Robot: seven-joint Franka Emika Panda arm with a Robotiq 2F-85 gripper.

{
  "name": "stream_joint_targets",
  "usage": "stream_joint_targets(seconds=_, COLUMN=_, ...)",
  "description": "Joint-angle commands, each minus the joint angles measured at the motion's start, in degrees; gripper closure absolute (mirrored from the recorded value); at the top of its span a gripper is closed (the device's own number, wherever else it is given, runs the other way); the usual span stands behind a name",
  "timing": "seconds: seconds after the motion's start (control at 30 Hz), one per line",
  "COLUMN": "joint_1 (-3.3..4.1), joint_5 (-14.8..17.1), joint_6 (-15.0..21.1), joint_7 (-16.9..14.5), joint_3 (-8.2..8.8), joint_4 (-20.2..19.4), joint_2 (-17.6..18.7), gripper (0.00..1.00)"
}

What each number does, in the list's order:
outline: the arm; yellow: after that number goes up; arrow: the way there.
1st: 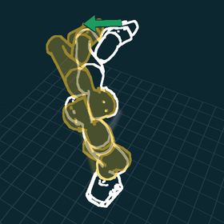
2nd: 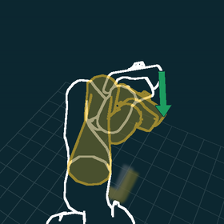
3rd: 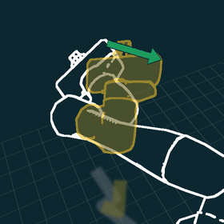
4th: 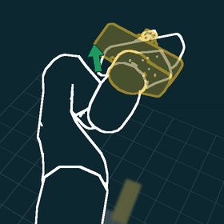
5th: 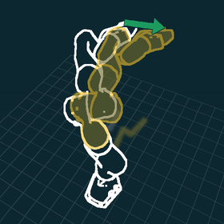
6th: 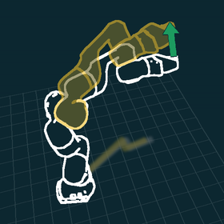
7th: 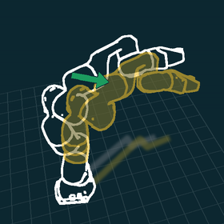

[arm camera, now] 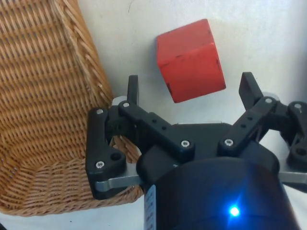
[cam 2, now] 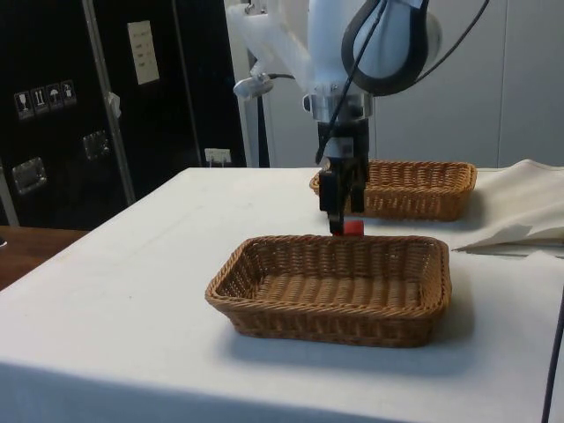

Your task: Pick up the red cube and place it into the right basket.

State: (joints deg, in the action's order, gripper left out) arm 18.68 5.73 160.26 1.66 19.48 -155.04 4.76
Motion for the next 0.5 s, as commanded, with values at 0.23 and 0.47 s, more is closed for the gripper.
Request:
stream_joint_targets(seconds=0.23, joint_1=-0.23, joint_5=2.4, joint_6=1.4, joint_7=-1.4, joint_3=-0.97, joint_4=-0.7, joint_2=0.6, gripper=0.00)
stream_joint_targets(seconds=0.47, joint_1=-0.29, joint_5=2.4, joint_6=1.7, joint_7=-1.3, joint_3=-1.15, joint_4=-0.5, joint_2=1.5, gripper=0.00)
